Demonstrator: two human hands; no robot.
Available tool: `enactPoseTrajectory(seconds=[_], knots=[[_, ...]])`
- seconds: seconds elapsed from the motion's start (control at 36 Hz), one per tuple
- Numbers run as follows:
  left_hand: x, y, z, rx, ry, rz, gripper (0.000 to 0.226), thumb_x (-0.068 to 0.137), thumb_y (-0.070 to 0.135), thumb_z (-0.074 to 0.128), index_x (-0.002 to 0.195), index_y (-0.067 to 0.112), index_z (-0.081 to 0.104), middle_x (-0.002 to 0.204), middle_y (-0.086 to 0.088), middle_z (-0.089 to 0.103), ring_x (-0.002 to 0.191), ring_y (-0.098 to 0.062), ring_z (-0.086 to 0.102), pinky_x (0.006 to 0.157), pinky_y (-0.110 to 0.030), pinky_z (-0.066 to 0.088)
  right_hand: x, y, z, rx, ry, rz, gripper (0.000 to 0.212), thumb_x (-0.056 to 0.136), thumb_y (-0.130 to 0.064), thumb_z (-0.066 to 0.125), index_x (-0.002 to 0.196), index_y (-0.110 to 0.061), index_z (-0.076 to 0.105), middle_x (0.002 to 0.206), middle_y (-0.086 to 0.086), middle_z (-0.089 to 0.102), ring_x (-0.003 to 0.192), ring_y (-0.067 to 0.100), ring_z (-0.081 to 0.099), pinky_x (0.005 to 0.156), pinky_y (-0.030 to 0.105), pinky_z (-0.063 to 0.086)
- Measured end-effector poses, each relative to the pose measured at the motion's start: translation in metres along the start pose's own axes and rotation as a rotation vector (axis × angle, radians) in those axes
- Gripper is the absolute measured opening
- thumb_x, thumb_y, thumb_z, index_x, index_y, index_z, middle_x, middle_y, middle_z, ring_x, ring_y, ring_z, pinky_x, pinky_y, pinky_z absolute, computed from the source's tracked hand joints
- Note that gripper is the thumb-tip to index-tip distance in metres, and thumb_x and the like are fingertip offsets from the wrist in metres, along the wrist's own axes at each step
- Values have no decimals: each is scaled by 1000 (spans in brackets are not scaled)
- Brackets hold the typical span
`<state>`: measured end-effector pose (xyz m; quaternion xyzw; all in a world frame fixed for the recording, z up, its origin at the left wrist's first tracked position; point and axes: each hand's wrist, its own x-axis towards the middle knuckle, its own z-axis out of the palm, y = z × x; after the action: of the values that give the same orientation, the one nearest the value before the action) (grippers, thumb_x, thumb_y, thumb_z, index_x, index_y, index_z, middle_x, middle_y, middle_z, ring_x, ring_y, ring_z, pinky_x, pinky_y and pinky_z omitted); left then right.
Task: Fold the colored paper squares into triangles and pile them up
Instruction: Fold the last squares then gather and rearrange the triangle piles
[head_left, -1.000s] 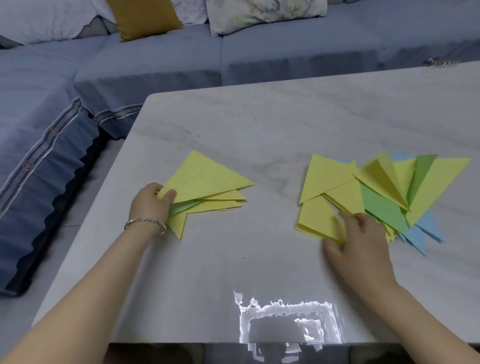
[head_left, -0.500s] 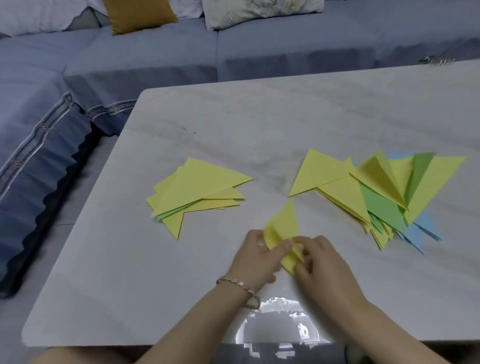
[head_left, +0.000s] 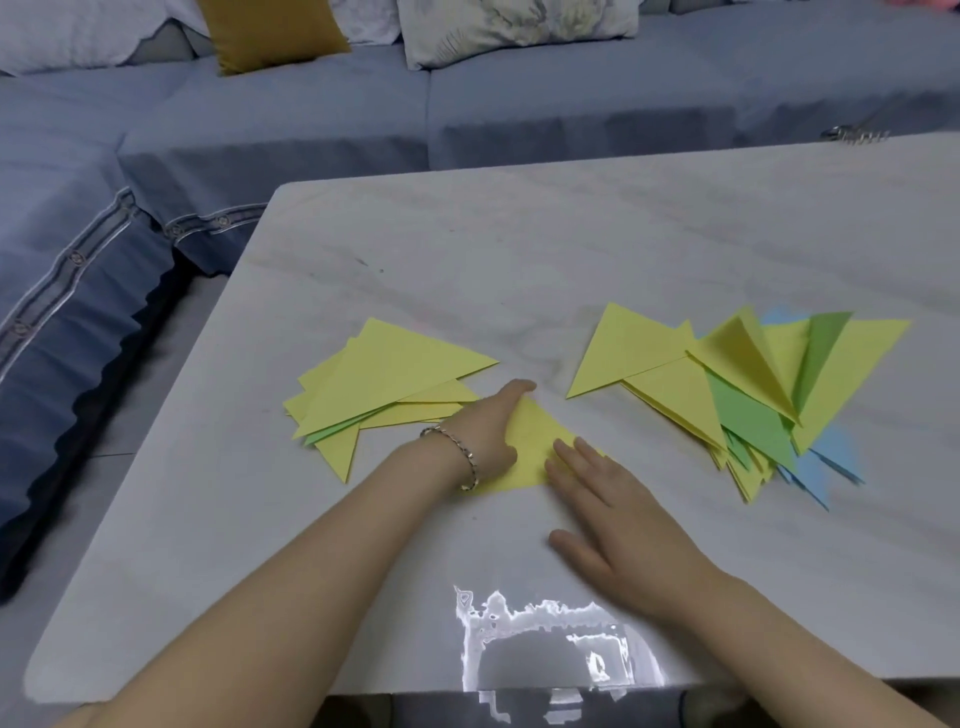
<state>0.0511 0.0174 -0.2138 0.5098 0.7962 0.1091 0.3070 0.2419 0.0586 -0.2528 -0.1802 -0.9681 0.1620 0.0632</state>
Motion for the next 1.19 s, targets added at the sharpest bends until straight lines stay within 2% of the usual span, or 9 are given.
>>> enactPoseTrajectory(seconds=[0.08, 0.19, 0.36, 0.56, 0.61, 0.72, 0.83, 0.97, 1.19], knots=[[0, -5, 8, 78, 147, 75, 77, 83, 9, 58, 145, 20, 15, 140, -8, 31, 128, -23, 33, 103, -26, 30, 11, -1, 5, -51, -69, -12, 73, 94, -59, 12, 140, -7, 37, 149, 7, 30, 137, 24, 25, 109, 30, 14], [-24, -14, 38, 24, 256, 174, 57, 92, 10, 41, 145, 9, 19, 152, -6, 16, 141, -15, 17, 109, -15, 10, 27, -9, 17, 11, -91, -51, 93, 83, -73, -1, 147, -8, 16, 153, 0, 2, 142, 18, -3, 112, 27, -4], [-54, -33, 69, 215, 163, 192, 69, 74, 55, -13, 134, 25, -25, 141, 16, -27, 132, 3, -26, 110, -18, -16, 32, -13, 27, -119, -138, -122, 102, 79, -80, 23, 144, -1, 24, 152, 10, 19, 142, 24, 14, 110, 38, 9], [-58, -34, 69, 333, 128, 174, 89, 59, 69, -34, 134, 22, -27, 141, 9, -35, 131, -7, -36, 108, -23, -23, 16, 16, 10, -204, -151, -33, 93, 86, -74, 19, 139, 1, 37, 148, 16, 30, 137, 28, 26, 108, 33, 13], [-57, -34, 70, 377, 149, 171, 87, 68, 69, -27, 140, 21, -19, 147, 4, -26, 136, -12, -28, 110, -24, -18, 4, 32, 2, -235, -152, 13, 92, 87, -73, 21, 141, 0, 33, 149, 16, 27, 140, 25, 20, 109, 31, 11], [-57, -34, 78, 442, 245, 177, 62, 93, 60, 8, 143, 28, 28, 148, -16, 29, 139, -30, 24, 106, -38, 16, -16, 47, -3, -255, -136, 70, 90, 88, -72, 21, 143, 0, 27, 152, 12, 22, 141, 17, 11, 110, 35, 12], [-53, -14, 87, 454, 265, 111, 59, 92, 60, 9, 137, 35, 37, 143, -13, 40, 133, -37, 34, 100, -46, 20, -17, 47, -1, -262, -120, 83, 91, 88, -72, 20, 143, 0, 29, 152, 12, 23, 141, 17, 12, 109, 38, 14], [-43, 18, 92, 448, 192, 176, 71, 96, 46, -1, 125, 19, 58, 134, 4, 53, 124, -17, 49, 100, -36, 26, -17, 46, 0, -249, -96, 83, 91, 88, -72, 18, 141, 0, 34, 150, 13, 26, 140, 16, 15, 108, 38, 15], [-55, 2, 85, 457, 189, 158, 68, 96, 47, 2, 123, 21, 59, 132, 6, 55, 123, -15, 51, 99, -36, 29, -16, 47, 2, -257, -89, 83, 93, 87, -73, 18, 139, 1, 37, 149, 13, 29, 139, 17, 18, 108, 38, 15]])
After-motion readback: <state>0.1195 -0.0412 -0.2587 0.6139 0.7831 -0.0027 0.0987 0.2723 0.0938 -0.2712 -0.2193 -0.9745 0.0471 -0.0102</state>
